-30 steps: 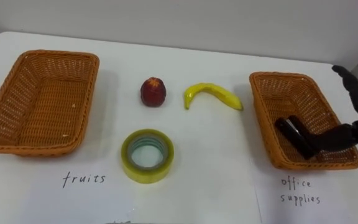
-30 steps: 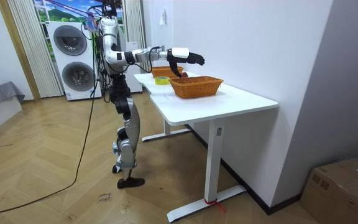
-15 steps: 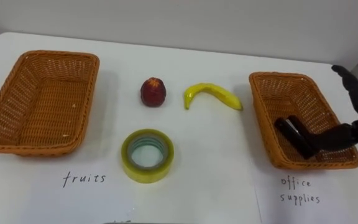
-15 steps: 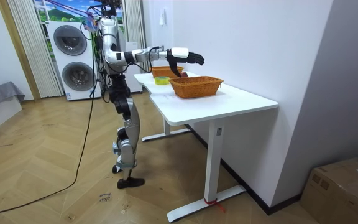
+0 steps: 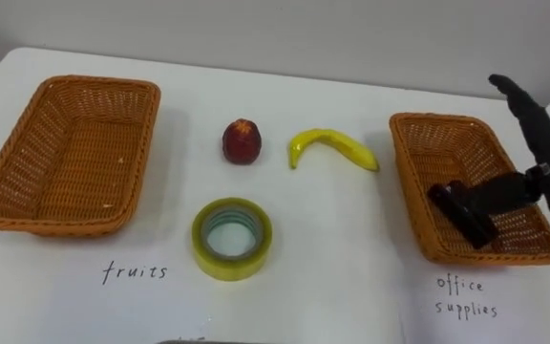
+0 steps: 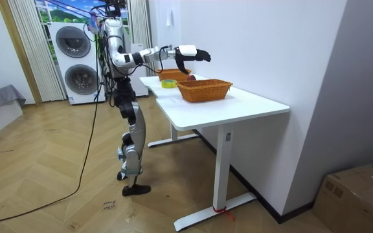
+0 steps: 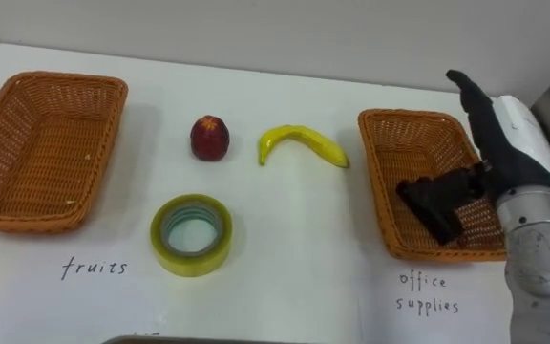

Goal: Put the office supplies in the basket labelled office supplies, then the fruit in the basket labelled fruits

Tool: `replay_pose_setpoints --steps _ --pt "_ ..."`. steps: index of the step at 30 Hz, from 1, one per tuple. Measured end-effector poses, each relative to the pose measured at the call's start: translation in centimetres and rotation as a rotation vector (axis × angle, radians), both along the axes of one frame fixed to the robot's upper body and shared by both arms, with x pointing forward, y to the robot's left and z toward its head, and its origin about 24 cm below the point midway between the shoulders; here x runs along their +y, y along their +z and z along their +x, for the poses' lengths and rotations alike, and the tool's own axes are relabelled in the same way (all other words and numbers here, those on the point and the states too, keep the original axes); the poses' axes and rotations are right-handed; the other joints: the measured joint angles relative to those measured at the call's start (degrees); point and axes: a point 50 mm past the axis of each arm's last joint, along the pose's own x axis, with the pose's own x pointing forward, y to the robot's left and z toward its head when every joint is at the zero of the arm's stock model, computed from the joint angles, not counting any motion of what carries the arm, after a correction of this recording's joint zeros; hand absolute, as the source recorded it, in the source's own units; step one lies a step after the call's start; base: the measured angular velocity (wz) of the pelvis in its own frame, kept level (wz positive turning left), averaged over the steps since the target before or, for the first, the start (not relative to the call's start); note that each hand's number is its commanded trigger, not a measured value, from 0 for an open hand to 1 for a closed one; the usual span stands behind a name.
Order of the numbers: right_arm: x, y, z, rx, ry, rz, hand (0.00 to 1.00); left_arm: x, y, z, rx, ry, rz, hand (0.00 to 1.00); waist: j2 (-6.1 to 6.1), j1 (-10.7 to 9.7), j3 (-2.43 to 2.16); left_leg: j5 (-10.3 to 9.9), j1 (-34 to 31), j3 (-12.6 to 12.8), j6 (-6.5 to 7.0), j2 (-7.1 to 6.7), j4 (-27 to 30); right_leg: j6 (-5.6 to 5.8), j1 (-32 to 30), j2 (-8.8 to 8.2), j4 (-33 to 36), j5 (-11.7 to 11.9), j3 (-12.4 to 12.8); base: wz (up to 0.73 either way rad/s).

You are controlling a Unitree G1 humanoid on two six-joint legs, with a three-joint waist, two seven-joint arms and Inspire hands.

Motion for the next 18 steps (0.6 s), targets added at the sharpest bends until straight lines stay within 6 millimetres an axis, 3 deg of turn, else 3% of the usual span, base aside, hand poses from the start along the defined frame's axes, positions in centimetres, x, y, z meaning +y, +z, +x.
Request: replay_pose_setpoints --steps 8,18 --pt "1.3 1.2 0.6 -0.053 0.052 0.006 0.00 -0.2 -0.1 0.1 0.002 -0.016 -0.001 0.00 0.41 -0.02 -0.16 0.00 -0.01 0.13 0.00 -0.01 -0.06 -0.02 -0.02 -0.03 0.17 0.02 -0.56 0.00" --pt "3.3 2.1 1.8 -0.088 0.144 0.033 0.00 -0.4 -0.2 0.0 0.012 -0.029 -0.013 0.00 -0.39 0.27 -0.22 0.01 -0.01 -0.28 -0.01 -0.03 -0.10 -0.03 0.32 -0.10 0.15 0.04 -1.33 0.02"
